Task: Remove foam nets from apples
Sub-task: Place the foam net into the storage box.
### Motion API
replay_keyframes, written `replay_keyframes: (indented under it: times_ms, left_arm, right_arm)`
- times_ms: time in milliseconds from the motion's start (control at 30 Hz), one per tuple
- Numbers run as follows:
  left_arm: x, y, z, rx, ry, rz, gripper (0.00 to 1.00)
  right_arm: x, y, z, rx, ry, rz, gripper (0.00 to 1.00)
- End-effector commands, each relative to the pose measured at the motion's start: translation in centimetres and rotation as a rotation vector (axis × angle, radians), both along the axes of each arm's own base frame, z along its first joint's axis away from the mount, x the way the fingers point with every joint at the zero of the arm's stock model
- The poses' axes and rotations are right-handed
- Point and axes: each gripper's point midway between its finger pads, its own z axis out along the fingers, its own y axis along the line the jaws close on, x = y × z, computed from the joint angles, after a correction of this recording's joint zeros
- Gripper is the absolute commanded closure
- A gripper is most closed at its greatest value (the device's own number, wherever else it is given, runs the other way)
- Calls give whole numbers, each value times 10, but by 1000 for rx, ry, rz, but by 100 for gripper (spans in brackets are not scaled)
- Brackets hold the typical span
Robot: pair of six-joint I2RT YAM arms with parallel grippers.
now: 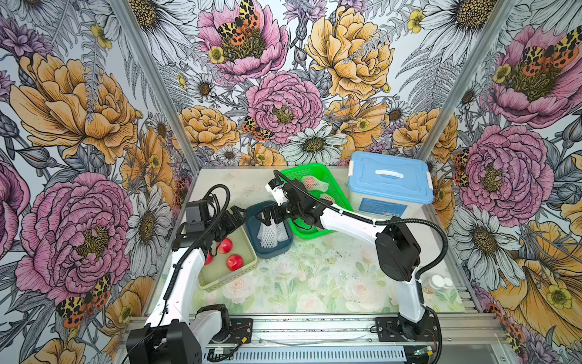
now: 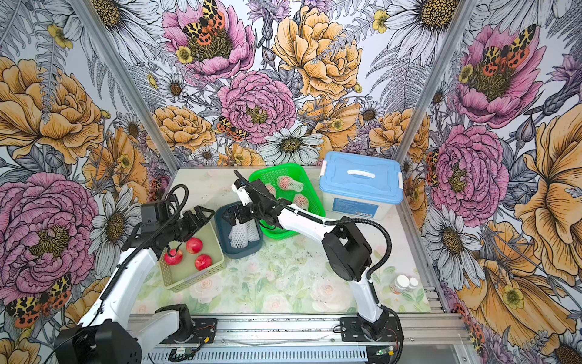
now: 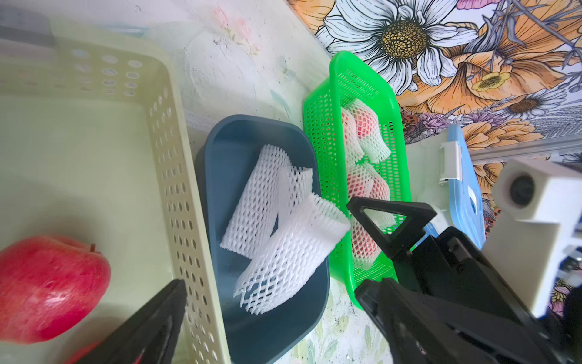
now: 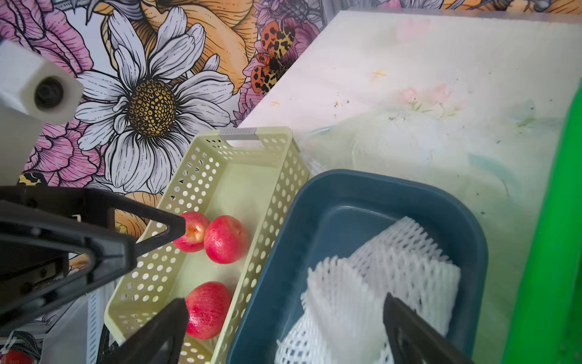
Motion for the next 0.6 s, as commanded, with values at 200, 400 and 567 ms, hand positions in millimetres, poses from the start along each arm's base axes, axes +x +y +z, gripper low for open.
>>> replay_keyframes:
  times_ms: [200,400,567]
  left_arm:
    - [-3,-5,21,1,-97,-50,1]
    - [-7,-7,22,-6,-105,-59,1]
    - [-9,-7,22,-1,-104,-57,1]
  right_arm:
    - [60,-69,46,5,-79,-167,0]
    - [92,-116,16,-98,-41,-300,0]
    - [99,-147,-12,-208,-22,-383,0]
